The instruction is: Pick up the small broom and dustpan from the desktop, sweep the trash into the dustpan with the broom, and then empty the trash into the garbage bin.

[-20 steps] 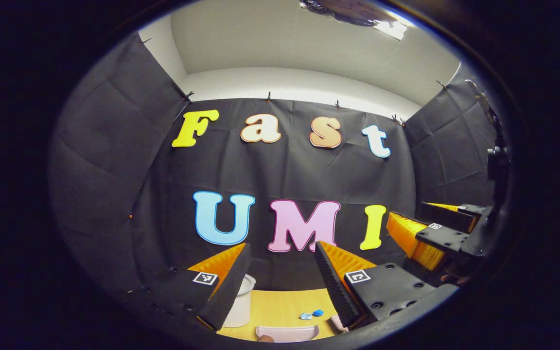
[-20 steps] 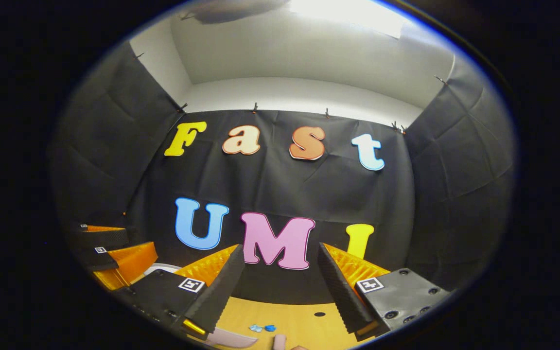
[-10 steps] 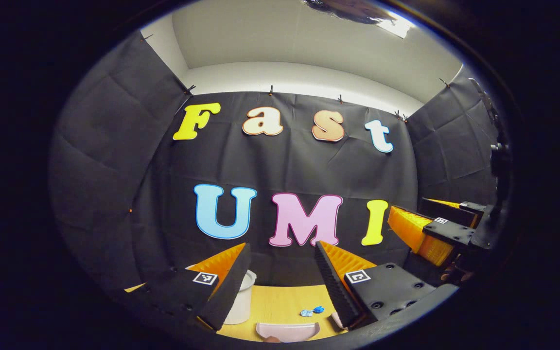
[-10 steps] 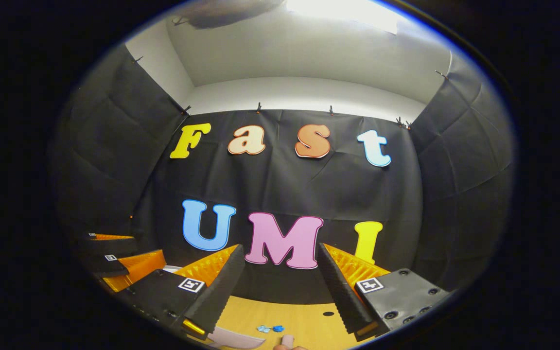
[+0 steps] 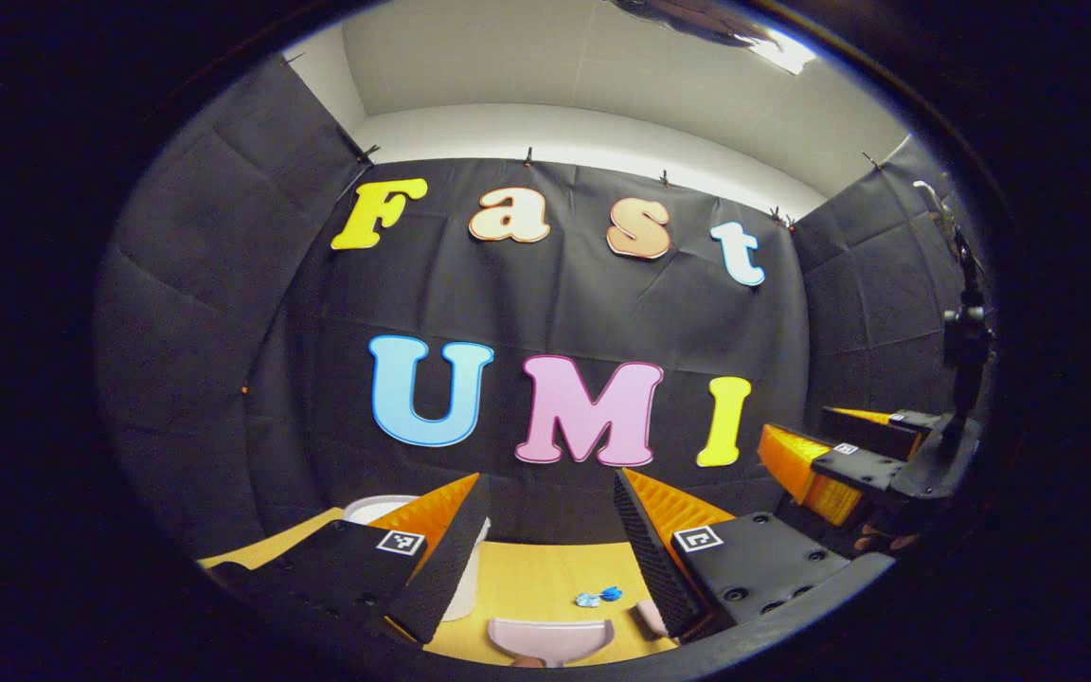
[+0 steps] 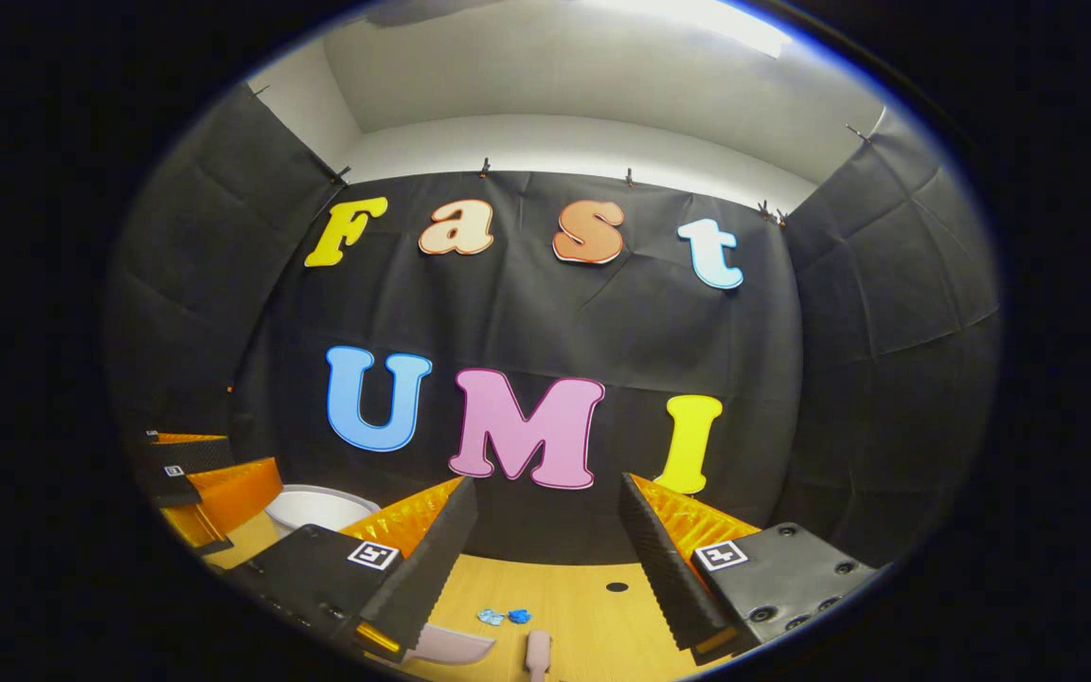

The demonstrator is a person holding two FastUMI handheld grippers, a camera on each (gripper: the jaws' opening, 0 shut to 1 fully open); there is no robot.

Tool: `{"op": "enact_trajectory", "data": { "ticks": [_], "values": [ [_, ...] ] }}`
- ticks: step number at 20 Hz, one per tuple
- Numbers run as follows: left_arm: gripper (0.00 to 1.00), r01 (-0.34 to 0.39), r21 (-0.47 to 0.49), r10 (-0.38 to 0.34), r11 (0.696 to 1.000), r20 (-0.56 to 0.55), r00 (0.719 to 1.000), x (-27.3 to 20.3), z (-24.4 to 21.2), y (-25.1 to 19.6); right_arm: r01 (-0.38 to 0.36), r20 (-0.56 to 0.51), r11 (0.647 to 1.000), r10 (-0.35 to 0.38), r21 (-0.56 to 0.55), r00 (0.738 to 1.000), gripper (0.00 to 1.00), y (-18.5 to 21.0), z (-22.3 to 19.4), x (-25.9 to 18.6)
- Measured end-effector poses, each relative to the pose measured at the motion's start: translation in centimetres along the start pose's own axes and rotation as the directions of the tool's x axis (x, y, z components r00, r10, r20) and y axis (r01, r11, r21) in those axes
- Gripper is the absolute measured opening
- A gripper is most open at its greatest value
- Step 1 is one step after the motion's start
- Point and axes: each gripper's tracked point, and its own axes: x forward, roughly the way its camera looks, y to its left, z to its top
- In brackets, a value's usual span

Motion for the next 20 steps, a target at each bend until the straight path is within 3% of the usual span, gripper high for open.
{"op": "enact_trajectory", "data": {
  "ticks": [4,6,9,11,13,15,18,20],
  "values": [
    [0.78,-0.003,0.044,0.003,0.999,0.002,1.000,0.4,-1.0,1.4,0.005,-0.054,0.999,-0.008,-0.047,0.998,0.96,-0.7,-2.2,0.9],
    [0.78,0.048,0.055,-0.043,0.997,-0.086,0.995,1.0,-4.0,0.9,0.009,-0.093,0.998,-0.015,-0.057,0.996,0.94,-1.1,-3.7,1.2],
    [0.78,0.113,-0.044,-0.121,0.993,-0.258,0.959,1.2,-10.2,0.6,0.014,-0.134,0.996,-0.025,-0.083,0.991,0.94,-1.7,-5.7,1.6],
    [0.76,0.111,-0.086,-0.137,0.990,-0.425,0.895,0.1,-15.3,0.7,0.007,-0.175,0.995,-0.023,-0.095,0.984,0.94,-2.1,-7.7,1.8],
    [0.77,0.088,-0.044,-0.098,0.995,-0.573,0.814,-1.3,-20.7,1.5,-0.005,-0.233,0.997,-0.012,-0.074,0.972,0.94,-2.5,-9.5,1.7],
    [0.78,0.068,0.015,-0.041,0.998,-0.662,0.749,-1.3,-24.9,2.1,-0.009,-0.234,0.998,-0.005,-0.058,0.972,0.93,-3.1,-10.0,1.9],
    [0.78,0.056,0.005,-0.030,0.998,-0.788,0.615,-1.7,-30.4,1.2,-0.028,-0.248,0.996,0.006,-0.084,0.969,0.93,-4.1,-11.6,2.7],
    [0.79,0.051,0.000,-0.028,0.999,-0.834,0.551,-1.1,-33.1,0.6,-0.040,-0.266,0.996,0.019,-0.075,0.964,0.91,-4.8,-12.8,3.1]
  ]
}}
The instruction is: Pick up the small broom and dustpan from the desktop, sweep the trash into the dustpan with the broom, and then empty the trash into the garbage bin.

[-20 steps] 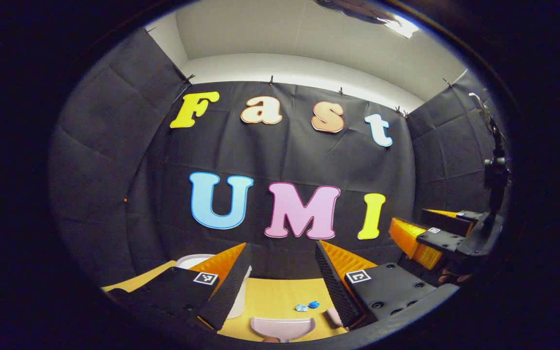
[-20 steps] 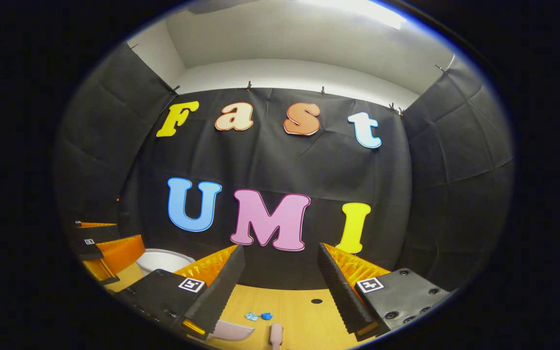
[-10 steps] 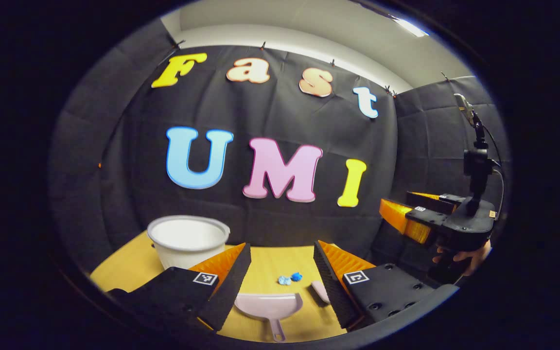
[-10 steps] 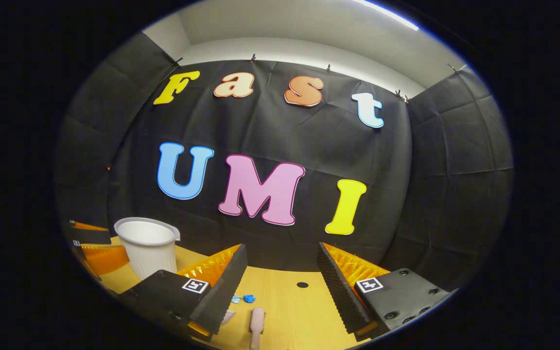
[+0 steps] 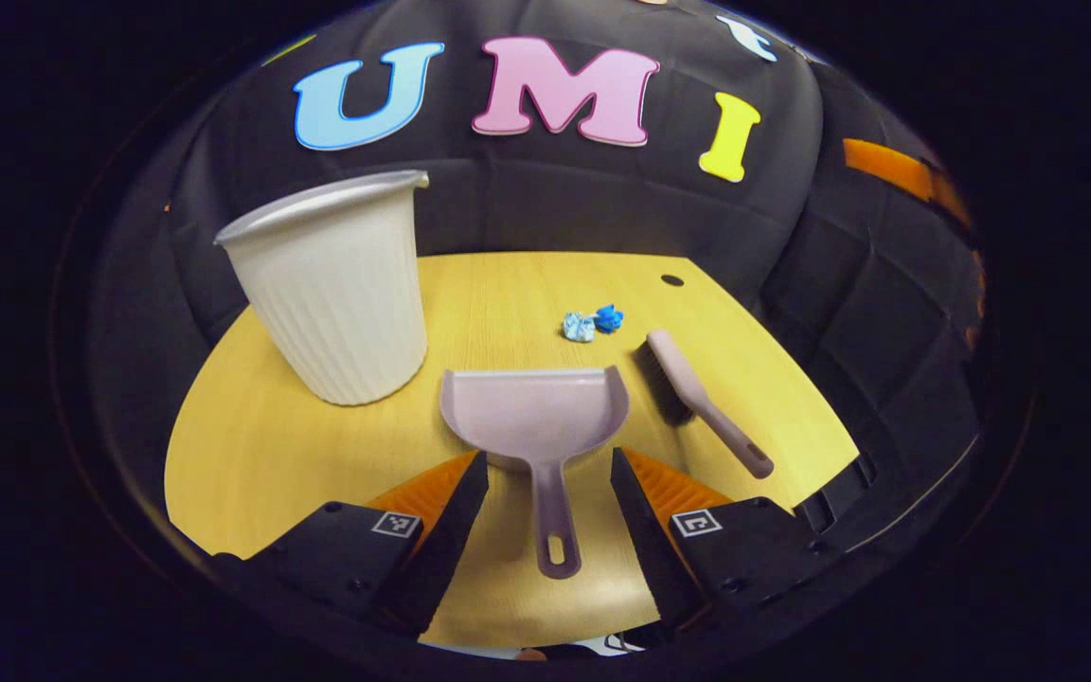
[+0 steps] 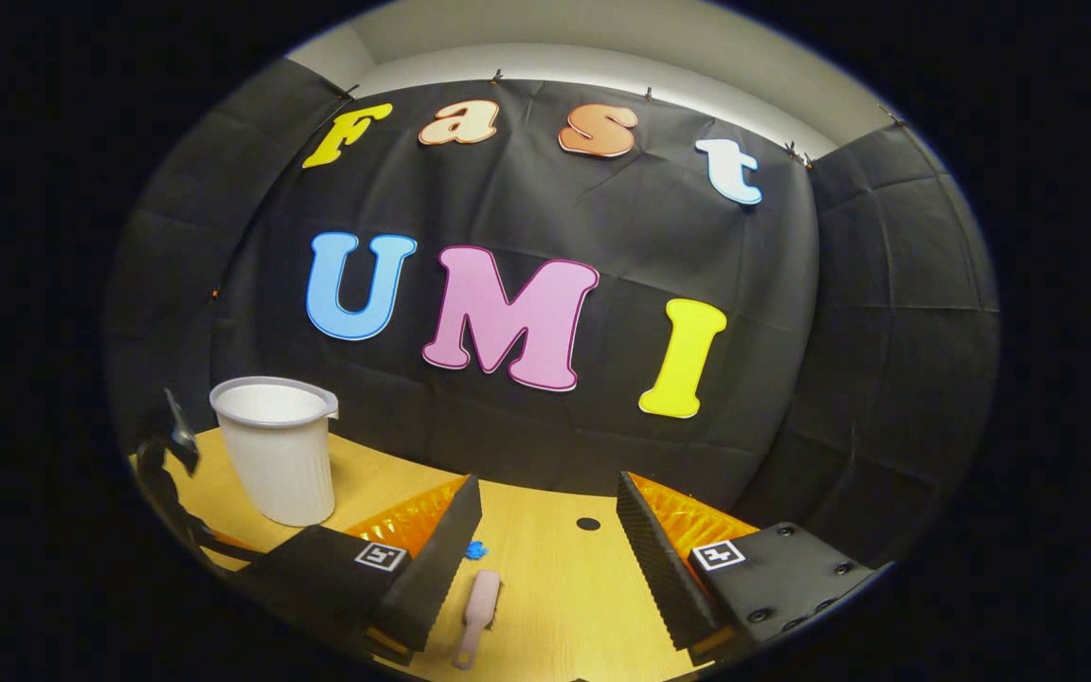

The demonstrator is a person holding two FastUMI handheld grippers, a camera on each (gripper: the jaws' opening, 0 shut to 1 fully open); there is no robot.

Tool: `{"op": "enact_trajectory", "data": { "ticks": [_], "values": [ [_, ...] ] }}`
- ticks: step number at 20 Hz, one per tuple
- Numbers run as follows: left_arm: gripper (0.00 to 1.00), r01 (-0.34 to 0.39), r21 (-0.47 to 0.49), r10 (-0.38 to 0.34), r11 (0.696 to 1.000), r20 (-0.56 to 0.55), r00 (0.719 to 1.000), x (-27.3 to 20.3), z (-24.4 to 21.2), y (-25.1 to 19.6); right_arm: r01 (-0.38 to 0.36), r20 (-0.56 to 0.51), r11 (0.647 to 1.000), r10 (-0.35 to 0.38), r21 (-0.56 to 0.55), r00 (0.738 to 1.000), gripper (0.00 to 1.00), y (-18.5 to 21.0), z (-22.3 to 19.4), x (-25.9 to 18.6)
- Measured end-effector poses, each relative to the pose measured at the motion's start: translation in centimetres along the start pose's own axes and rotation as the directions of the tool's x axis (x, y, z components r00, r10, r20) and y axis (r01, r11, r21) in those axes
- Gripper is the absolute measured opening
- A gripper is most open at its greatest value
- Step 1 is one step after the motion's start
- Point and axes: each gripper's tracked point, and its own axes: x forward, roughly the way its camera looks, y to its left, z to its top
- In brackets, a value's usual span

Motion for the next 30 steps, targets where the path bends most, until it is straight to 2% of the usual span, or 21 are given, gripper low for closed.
{"op": "enact_trajectory", "data": {
  "ticks": [1,2,6,9,11,12,14,17,18,19,20,22,23,24,25,26,27,29,30],
  "values": [
    [0.79,-0.008,-0.004,0.008,1.000,-0.031,0.999,1.5,0.1,-0.2,-0.005,-0.010,1.000,0.006,0.008,1.000,0.93,-0.4,-0.6,0.3],
    [0.79,-0.017,-0.007,0.016,1.000,-0.066,0.998,2.5,-0.1,-0.2,-0.010,-0.016,1.000,0.010,0.014,1.000,0.91,-0.8,-0.9,0.6],
    [0.79,-0.047,0.012,0.048,0.999,-0.205,0.978,5.5,-1.5,-0.3,-0.014,-0.021,1.000,0.014,0.000,1.000,0.93,-2.9,-1.8,2.0],
    [0.79,-0.084,0.014,0.085,0.996,-0.300,0.950,7.2,-2.3,-0.2,-0.018,-0.018,1.000,0.018,-0.001,1.000,0.93,-4.5,-2.3,2.9],
    [0.80,-0.103,0.013,0.102,0.995,-0.348,0.932,8.2,-2.5,-0.1,-0.043,-0.055,0.999,0.045,0.029,0.997,0.93,-4.7,-3.7,3.3],
    [0.72,-0.113,0.019,0.112,0.993,-0.372,0.921,8.6,-2.7,0.0,-0.058,-0.074,0.997,0.062,0.046,0.995,0.94,-4.7,-4.4,3.2],
    [0.66,-0.109,0.029,0.111,0.994,-0.413,0.904,9.1,-3.1,-0.3,-0.074,-0.114,0.995,0.081,0.070,0.990,0.93,-5.1,-5.7,2.7],
    [0.61,-0.119,0.056,0.132,0.991,-0.433,0.892,9.8,-3.4,0.1,-0.063,-0.151,0.994,0.076,0.090,0.986,0.93,-6.0,-7.1,2.4],
    [0.54,-0.117,0.046,0.125,0.992,-0.440,0.889,9.8,-3.3,-0.1,-0.058,-0.165,0.993,0.074,0.099,0.983,0.93,-6.2,-7.6,2.4],
    [0.53,-0.114,0.038,0.120,0.993,-0.432,0.894,10.1,-3.1,0.1,-0.055,-0.179,0.992,0.075,0.112,0.981,0.93,-6.3,-8.1,2.4],
    [0.43,-0.109,0.033,0.113,0.993,-0.438,0.892,10.2,-3.0,0.3,-0.054,-0.190,0.990,0.079,0.131,0.979,0.93,-6.3,-8.5,2.5],
    [0.35,-0.120,0.029,0.120,0.992,-0.458,0.881,11.2,-3.6,0.7,-0.042,-0.230,0.984,0.081,0.171,0.970,0.92,-6.3,-9.7,2.6],
    [0.31,-0.112,0.036,0.116,0.993,-0.461,0.880,10.0,-3.0,0.7,-0.028,-0.257,0.982,0.076,0.186,0.963,0.85,-6.1,-10.3,2.8],
    [0.31,-0.108,0.044,0.116,0.993,-0.458,0.881,9.8,-3.1,0.8,-0.014,-0.287,0.980,0.072,0.200,0.955,0.85,-5.9,-11.0,2.9],
    [0.32,-0.106,0.042,0.114,0.993,-0.453,0.884,9.8,-3.3,1.0,-0.005,-0.321,0.978,0.073,0.210,0.944,0.78,-5.4,-11.8,3.0],
    [0.30,-0.103,0.030,0.106,0.994,-0.441,0.891,9.7,-3.4,1.1,0.009,-0.375,0.974,0.078,0.225,0.924,0.77,-4.5,-12.7,3.0],
    [0.30,-0.101,0.019,0.099,0.995,-0.433,0.896,9.8,-3.7,1.3,0.021,-0.431,0.970,0.089,0.243,0.898,0.85,-3.5,-13.8,2.8],
    [0.30,-0.100,0.030,0.103,0.995,-0.425,0.899,9.4,-4.4,2.2,0.072,-0.534,0.947,0.112,0.313,0.838,0.85,-1.2,-15.8,2.0],
    [0.31,-0.094,0.037,0.100,0.995,-0.424,0.900,9.1,-4.6,2.6,0.091,-0.562,0.942,0.113,0.322,0.819,0.85,-0.1,-16.8,2.6]
  ]
}}
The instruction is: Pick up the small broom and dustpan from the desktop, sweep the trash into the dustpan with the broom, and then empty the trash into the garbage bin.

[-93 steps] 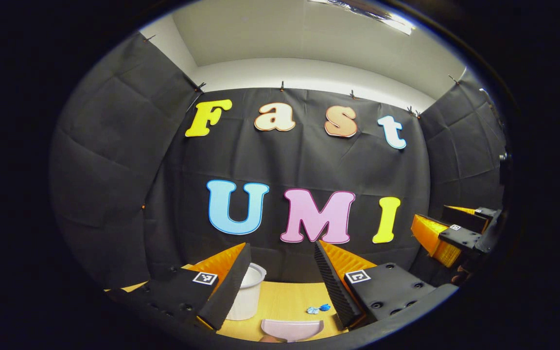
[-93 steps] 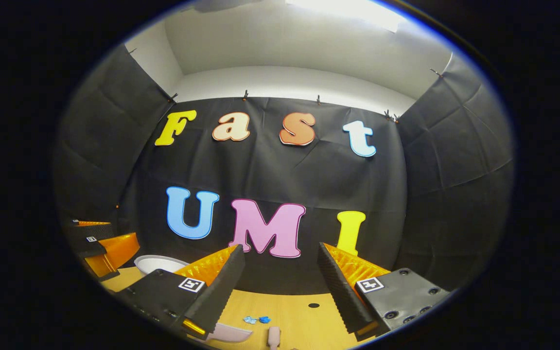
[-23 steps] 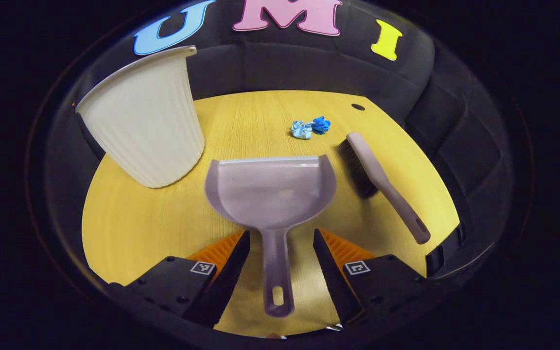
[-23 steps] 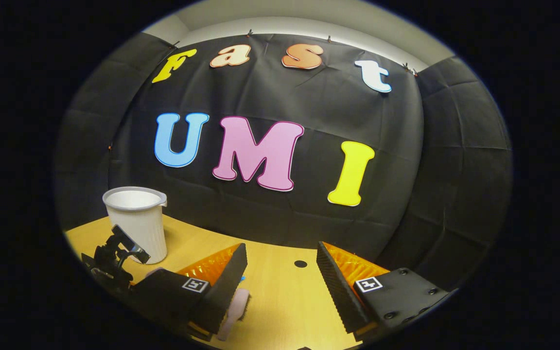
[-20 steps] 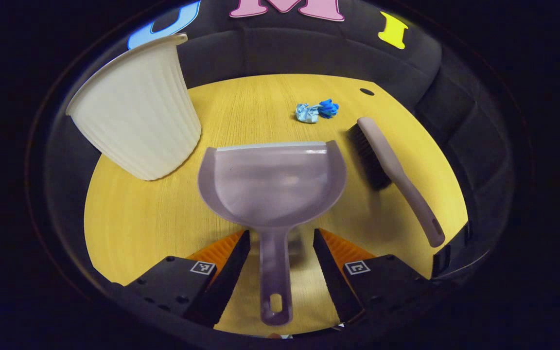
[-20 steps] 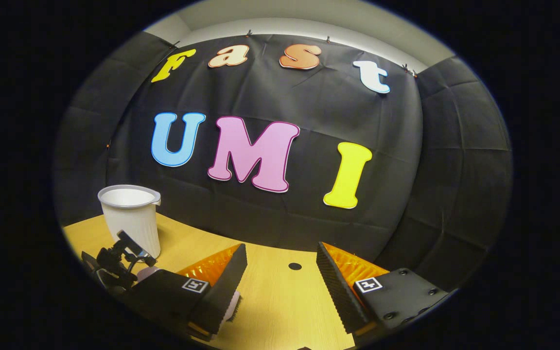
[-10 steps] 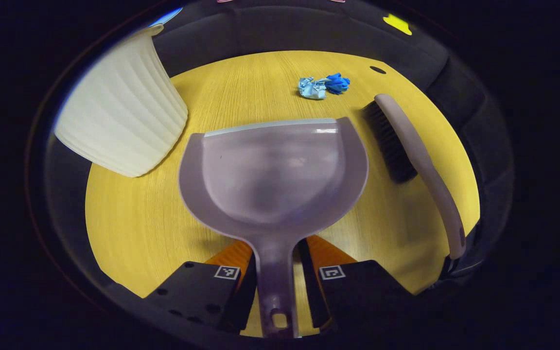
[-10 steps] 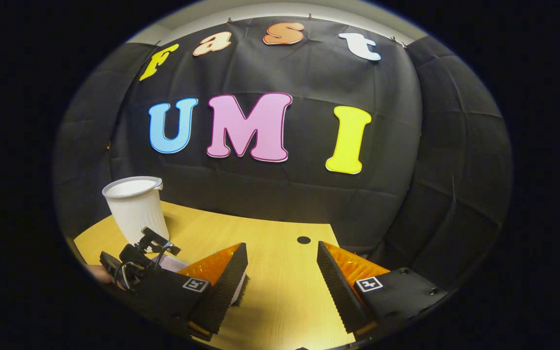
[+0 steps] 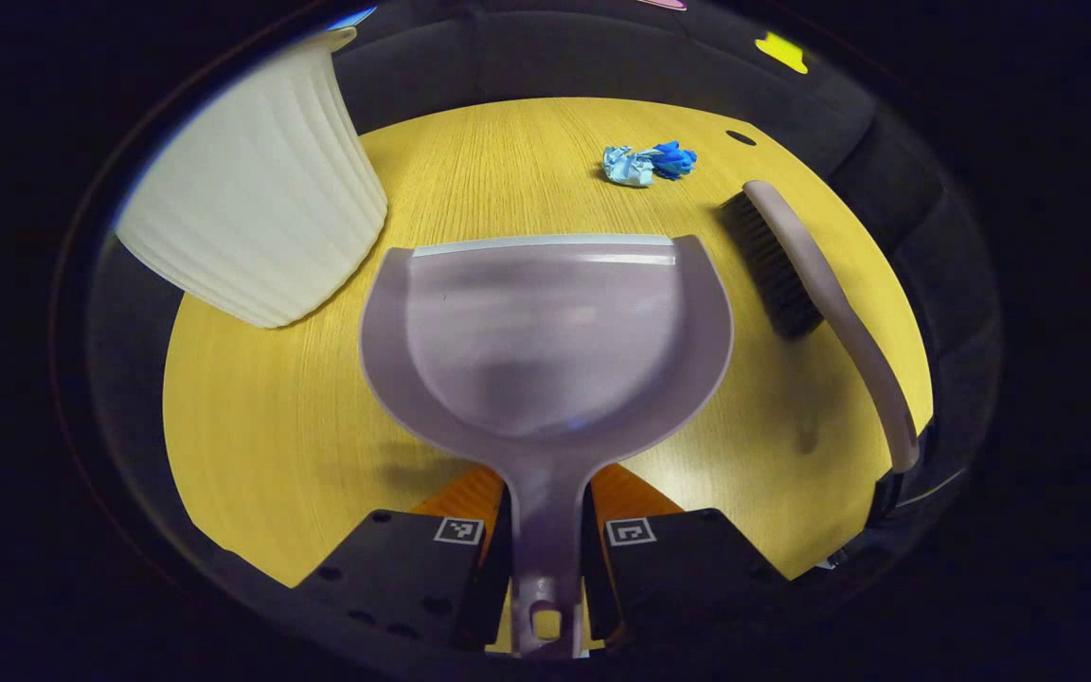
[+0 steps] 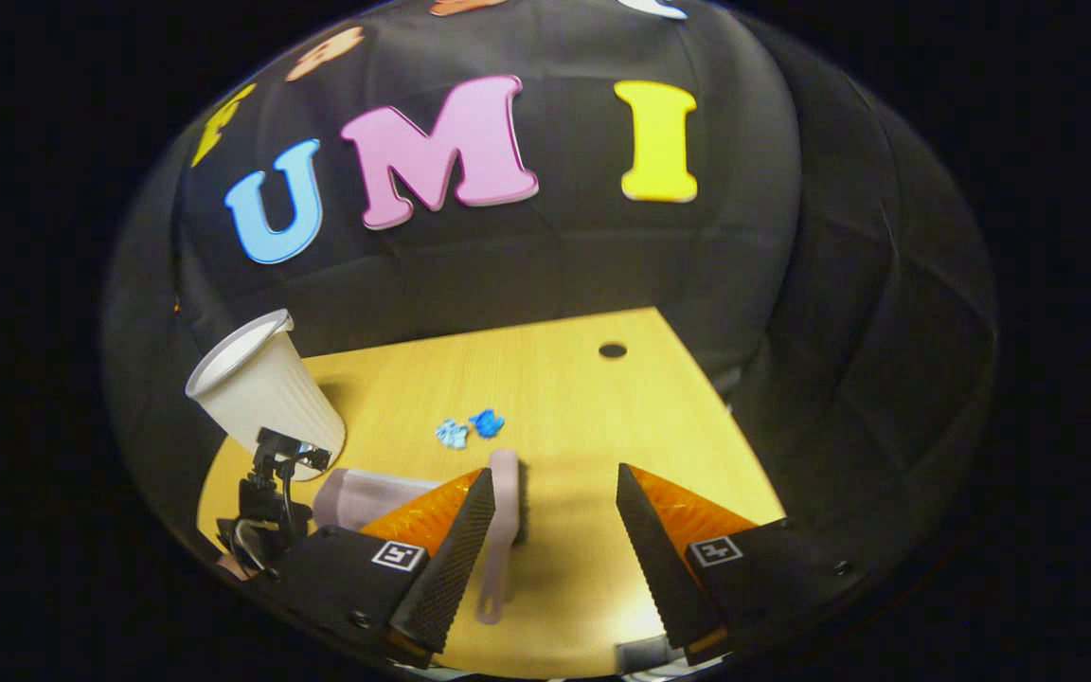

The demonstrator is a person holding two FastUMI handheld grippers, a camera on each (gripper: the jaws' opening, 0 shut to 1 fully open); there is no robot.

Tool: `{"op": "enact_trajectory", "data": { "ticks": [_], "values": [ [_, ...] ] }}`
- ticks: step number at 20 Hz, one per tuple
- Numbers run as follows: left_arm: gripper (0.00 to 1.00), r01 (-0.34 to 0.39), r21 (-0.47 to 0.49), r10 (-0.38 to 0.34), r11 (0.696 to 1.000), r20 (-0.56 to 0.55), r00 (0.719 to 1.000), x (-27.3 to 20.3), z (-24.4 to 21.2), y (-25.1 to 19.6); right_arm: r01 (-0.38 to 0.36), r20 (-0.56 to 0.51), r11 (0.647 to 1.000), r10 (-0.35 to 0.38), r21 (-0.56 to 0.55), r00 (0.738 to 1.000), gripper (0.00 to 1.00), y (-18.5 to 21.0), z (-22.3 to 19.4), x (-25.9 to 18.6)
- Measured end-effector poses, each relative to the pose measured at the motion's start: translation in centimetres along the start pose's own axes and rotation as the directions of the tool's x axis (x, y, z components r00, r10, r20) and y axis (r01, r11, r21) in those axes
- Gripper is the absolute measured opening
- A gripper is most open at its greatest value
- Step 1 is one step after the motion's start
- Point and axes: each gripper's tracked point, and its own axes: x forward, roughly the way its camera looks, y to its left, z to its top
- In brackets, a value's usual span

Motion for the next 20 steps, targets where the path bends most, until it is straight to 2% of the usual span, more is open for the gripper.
{"op": "enact_trajectory", "data": {
  "ticks": [2,3,5,6,7,9,11,12,13,14,15,16,17,18,19,20],
  "values": [
    [0.30,0.018,0.011,-0.018,1.000,0.013,1.000,-0.6,-1.2,0.8,0.031,-0.122,0.997,-0.039,-0.068,0.992,0.85,1.1,-3.1,2.5],
    [0.30,0.025,0.009,-0.025,1.000,0.019,1.000,-0.6,-1.7,1.2,0.022,-0.213,0.995,-0.043,-0.097,0.976,0.85,1.7,-5.4,3.6],
    [0.30,0.031,0.017,-0.032,0.999,0.038,0.999,-0.7,-3.0,1.8,0.024,-0.426,0.998,-0.046,-0.058,0.904,0.85,2.5,-10.5,5.7],
    [0.29,0.032,0.025,-0.033,0.999,0.049,0.998,-0.7,-3.5,2.0,0.050,-0.495,0.999,-0.052,-0.017,0.867,0.86,2.2,-11.4,6.0],
    [0.30,0.039,0.033,-0.041,0.999,0.063,0.997,-0.8,-3.8,2.2,0.082,-0.531,0.996,-0.057,0.023,0.846,0.85,1.9,-11.7,6.2],
    [0.31,0.064,0.034,-0.066,0.997,0.071,0.995,-1.2,-4.5,2.4,0.125,-0.557,0.992,-0.094,0.018,0.825,0.84,0.9,-10.9,6.7],
    [0.30,0.079,0.045,-0.082,0.996,0.070,0.994,-1.0,-4.5,2.6,0.144,-0.564,0.989,-0.128,-0.015,0.816,0.84,0.5,-10.0,7.9],
    [0.30,0.080,0.053,-0.083,0.995,0.068,0.994,-0.9,-4.6,2.7,0.151,-0.578,0.988,-0.142,-0.032,0.804,0.77,0.5,-10.4,8.5],
    [0.30,0.079,0.059,-0.082,0.995,0.067,0.994,-0.9,-4.5,2.7,0.163,-0.604,0.985,-0.159,-0.049,0.781,0.84,0.6,-12.2,9.2],
    [0.30,0.075,0.064,-0.079,0.995,0.063,0.995,-1.0,-4.6,2.8,0.185,-0.637,0.981,-0.179,-0.058,0.750,0.83,0.1,-13.1,8.9],
    [0.30,0.070,0.071,-0.074,0.995,0.058,0.996,-1.1,-4.7,2.9,0.198,-0.651,0.978,-0.192,-0.065,0.734,0.72,-0.1,-13.5,8.9],
    [0.31,0.064,0.075,-0.068,0.995,0.056,0.996,-1.2,-4.7,2.9,0.193,-0.638,0.977,-0.206,-0.092,0.742,0.70,-0.3,-13.4,9.4],
    [0.30,0.058,0.077,-0.063,0.995,0.058,0.996,-1.3,-4.6,2.9,0.177,-0.621,0.975,-0.222,-0.135,0.752,0.77,-0.7,-13.3,9.9],
    [0.30,0.053,0.077,-0.058,0.996,0.056,0.997,-1.3,-4.5,2.8,0.159,-0.622,0.972,-0.232,-0.172,0.748,0.69,-1.0,-13.3,10.2],
    [0.30,0.048,0.080,-0.053,0.996,0.054,0.997,-1.3,-4.4,2.8,0.143,-0.634,0.972,-0.231,-0.188,0.738,0.68,-1.2,-13.4,10.3],
    [0.30,0.041,0.081,-0.044,0.996,0.046,0.998,-1.3,-4.5,2.8,0.135,-0.653,0.973,-0.226,-0.187,0.723,0.72,-1.3,-14.0,11.0]
  ]
}}
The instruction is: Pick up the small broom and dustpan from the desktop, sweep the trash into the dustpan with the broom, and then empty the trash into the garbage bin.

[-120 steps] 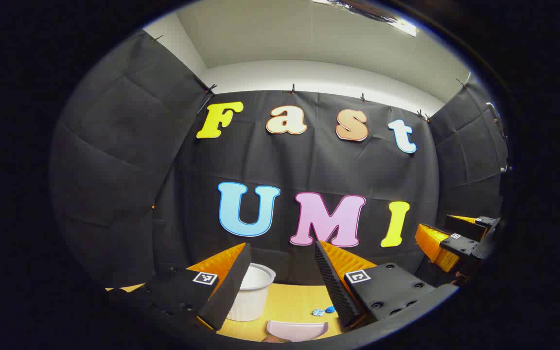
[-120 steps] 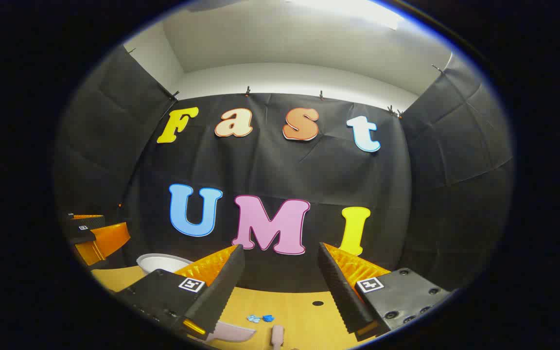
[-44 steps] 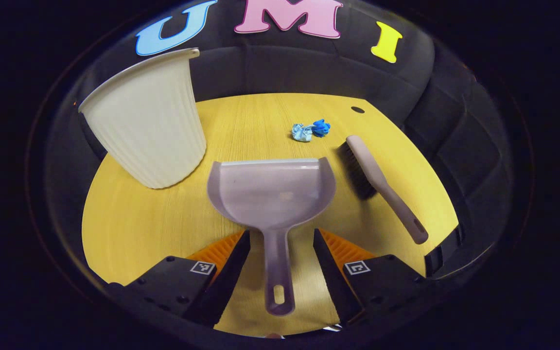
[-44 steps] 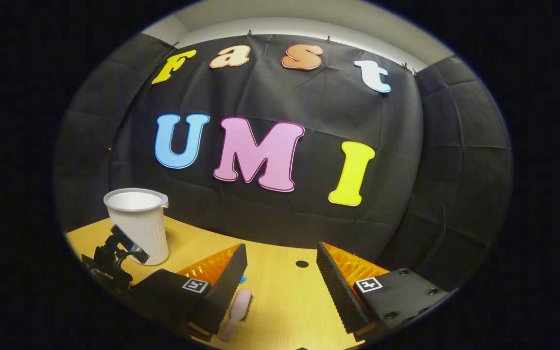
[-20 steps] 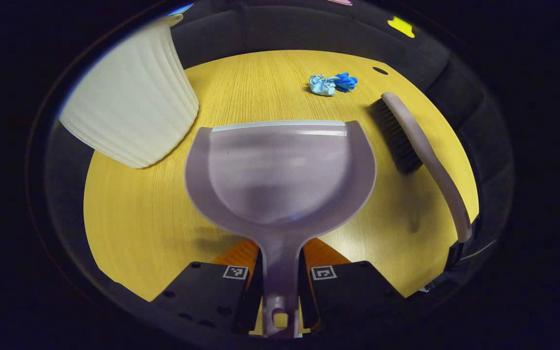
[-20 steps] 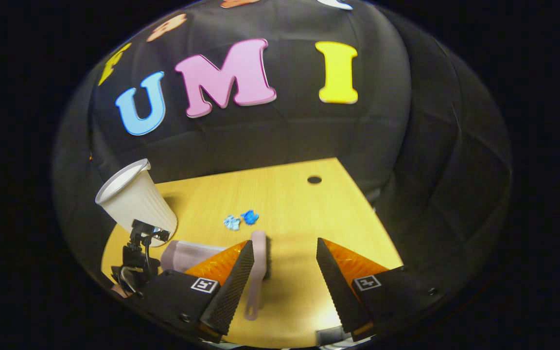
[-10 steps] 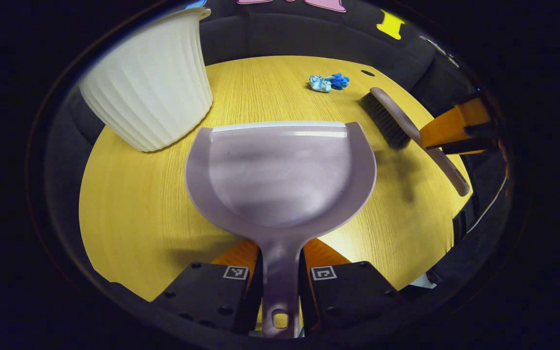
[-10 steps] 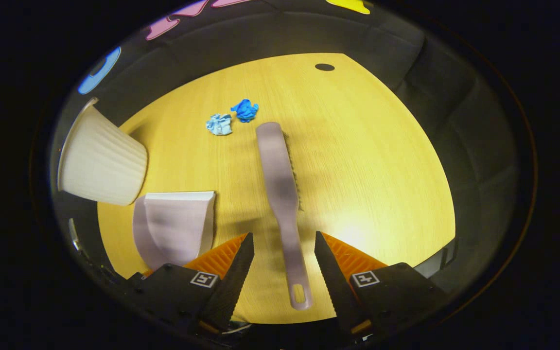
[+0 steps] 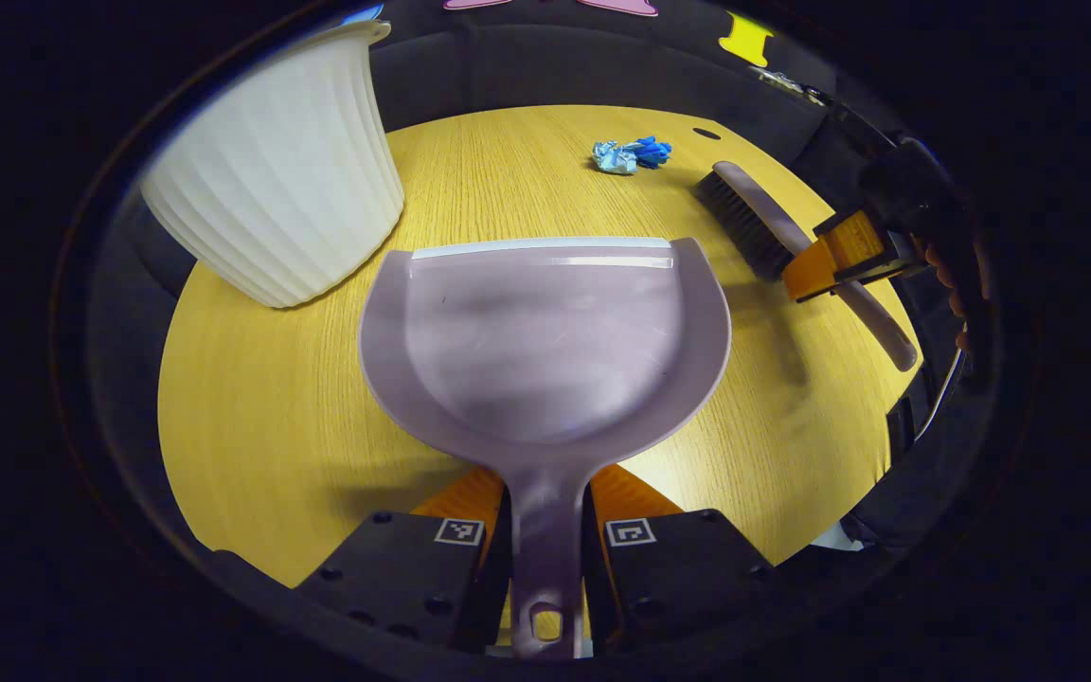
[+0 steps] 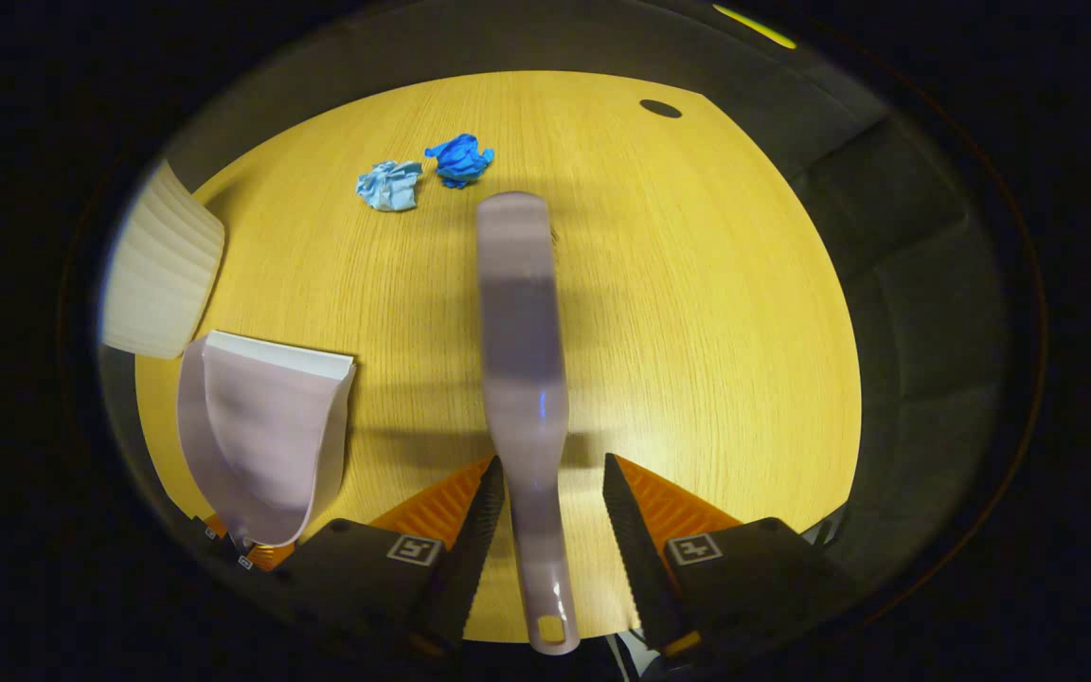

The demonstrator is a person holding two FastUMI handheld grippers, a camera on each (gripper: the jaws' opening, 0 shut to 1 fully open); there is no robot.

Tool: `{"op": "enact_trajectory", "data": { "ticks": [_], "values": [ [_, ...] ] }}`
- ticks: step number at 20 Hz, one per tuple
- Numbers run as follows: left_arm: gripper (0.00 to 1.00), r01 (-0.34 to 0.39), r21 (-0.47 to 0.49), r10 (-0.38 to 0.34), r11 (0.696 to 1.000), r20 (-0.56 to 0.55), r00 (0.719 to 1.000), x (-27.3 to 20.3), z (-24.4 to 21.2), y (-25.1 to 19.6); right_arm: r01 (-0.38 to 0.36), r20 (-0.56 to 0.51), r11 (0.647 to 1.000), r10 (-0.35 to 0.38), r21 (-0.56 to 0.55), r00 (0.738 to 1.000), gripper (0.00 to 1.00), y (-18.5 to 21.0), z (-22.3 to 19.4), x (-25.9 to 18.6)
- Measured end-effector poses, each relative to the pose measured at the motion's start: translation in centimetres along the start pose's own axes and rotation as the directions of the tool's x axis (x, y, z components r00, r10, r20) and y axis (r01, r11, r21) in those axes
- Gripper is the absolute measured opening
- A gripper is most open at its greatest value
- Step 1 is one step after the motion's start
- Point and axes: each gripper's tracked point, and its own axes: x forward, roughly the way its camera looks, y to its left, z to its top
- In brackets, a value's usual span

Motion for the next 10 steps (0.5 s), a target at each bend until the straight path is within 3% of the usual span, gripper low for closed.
{"op": "enact_trajectory", "data": {
  "ticks": [1,3,5,6,9,10],
  "values": [
    [0.31,-0.007,-0.004,0.007,1.000,-0.008,1.000,-0.1,0.0,-0.1,-0.007,-0.028,1.000,0.007,-0.002,1.000,0.71,0.0,-0.2,0.6],
    [0.30,-0.017,-0.022,0.016,1.000,-0.019,1.000,0.2,0.3,-0.3,-0.021,-0.048,0.999,0.020,-0.024,0.999,0.46,0.0,0.1,1.5],
    [0.30,-0.018,-0.023,0.017,1.000,-0.028,0.999,0.3,0.5,-0.4,-0.061,-0.037,0.997,0.059,-0.047,0.998,0.41,0.1,1.1,1.0],
    [0.30,-0.019,-0.016,0.018,1.000,-0.034,0.999,0.1,0.4,-0.3,-0.074,-0.042,0.995,0.072,-0.071,0.997,0.33,0.1,1.1,1.7],
    [0.30,-0.030,0.017,0.031,0.999,-0.058,0.998,-0.5,0.6,0.0,-0.084,-0.030,0.987,0.081,-0.138,0.996,0.28,-1.0,3.8,1.3],
    [0.30,-0.044,0.037,0.046,0.998,-0.060,0.997,-0.6,0.9,0.2,-0.082,-0.006,0.982,0.082,-0.168,0.997,0.21,-1.6,5.4,1.2]
  ]
}}
